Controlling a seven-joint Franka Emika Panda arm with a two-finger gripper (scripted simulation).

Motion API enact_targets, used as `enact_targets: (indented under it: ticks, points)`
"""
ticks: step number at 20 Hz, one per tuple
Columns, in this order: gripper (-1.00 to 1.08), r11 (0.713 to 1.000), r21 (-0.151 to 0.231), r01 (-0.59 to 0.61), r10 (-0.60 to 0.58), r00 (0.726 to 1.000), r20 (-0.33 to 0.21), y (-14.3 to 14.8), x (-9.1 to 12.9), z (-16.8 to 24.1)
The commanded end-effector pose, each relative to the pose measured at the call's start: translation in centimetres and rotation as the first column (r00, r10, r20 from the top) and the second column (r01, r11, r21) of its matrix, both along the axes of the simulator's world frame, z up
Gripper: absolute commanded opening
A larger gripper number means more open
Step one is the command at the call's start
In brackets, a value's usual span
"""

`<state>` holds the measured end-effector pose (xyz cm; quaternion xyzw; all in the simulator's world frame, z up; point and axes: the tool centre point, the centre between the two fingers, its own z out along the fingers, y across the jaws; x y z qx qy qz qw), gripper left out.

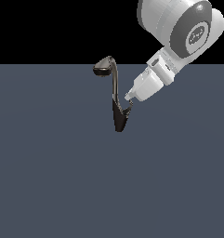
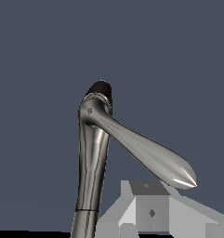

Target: Turn on the faucet by rotating a designated handle.

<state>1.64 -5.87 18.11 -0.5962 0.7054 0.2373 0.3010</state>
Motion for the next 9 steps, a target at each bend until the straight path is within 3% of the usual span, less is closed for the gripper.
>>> enact_targets:
  ticks: [1,9]
  points:
    - [-1.00,1.000,0.000,0.003,-0.003,1.000,-0.006,-0.7,-0.7,-0.9]
    - [-1.00,1.000,0.002,0.005,-0.005,1.000,-0.019,-3.4,-3.2,-4.3]
